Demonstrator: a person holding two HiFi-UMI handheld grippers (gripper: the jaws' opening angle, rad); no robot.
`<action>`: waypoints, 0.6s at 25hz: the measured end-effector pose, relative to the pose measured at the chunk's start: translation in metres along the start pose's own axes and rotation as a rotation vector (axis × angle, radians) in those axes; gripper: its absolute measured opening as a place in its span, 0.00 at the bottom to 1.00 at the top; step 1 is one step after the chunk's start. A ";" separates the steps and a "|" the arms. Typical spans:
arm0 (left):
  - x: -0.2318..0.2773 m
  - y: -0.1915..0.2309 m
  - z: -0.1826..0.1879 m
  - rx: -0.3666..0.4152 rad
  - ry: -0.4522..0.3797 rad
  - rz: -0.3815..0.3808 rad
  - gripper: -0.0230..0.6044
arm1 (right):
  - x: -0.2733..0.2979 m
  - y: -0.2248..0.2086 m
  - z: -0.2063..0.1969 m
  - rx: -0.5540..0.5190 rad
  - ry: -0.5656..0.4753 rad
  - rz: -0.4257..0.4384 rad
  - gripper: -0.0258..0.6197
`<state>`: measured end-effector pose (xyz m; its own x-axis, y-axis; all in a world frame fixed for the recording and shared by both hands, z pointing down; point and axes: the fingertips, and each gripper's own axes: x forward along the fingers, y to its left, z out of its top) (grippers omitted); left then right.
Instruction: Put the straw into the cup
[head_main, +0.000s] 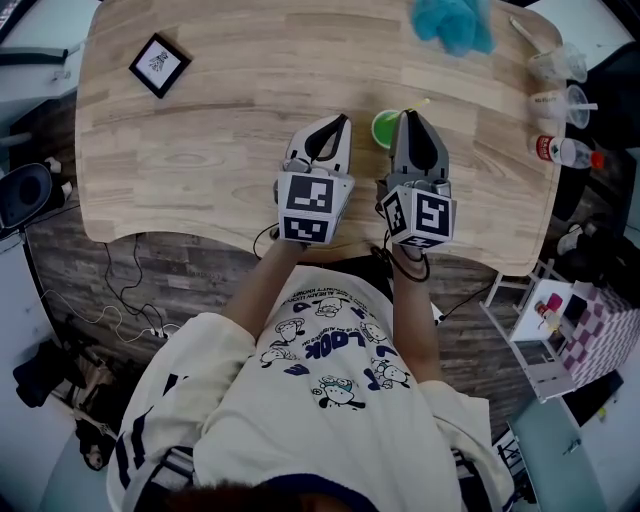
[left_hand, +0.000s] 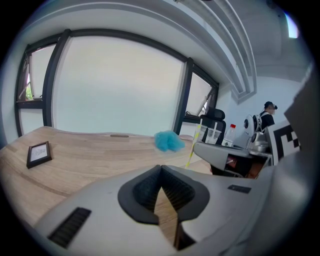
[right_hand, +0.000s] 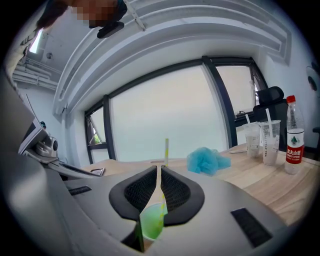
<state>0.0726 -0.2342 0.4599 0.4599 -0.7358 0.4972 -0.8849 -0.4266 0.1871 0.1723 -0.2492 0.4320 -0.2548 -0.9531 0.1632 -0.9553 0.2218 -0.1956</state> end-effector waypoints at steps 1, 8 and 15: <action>0.000 0.000 -0.001 -0.002 0.002 0.001 0.09 | 0.000 0.000 -0.001 -0.002 0.004 -0.001 0.08; -0.003 0.001 -0.002 -0.011 -0.001 0.002 0.09 | -0.002 0.003 -0.003 -0.016 0.018 -0.005 0.08; -0.006 0.001 0.002 -0.011 -0.019 0.002 0.09 | -0.009 0.009 0.005 -0.026 0.015 -0.003 0.08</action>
<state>0.0692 -0.2311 0.4549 0.4598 -0.7461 0.4816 -0.8863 -0.4198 0.1957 0.1665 -0.2401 0.4242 -0.2534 -0.9508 0.1781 -0.9597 0.2240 -0.1699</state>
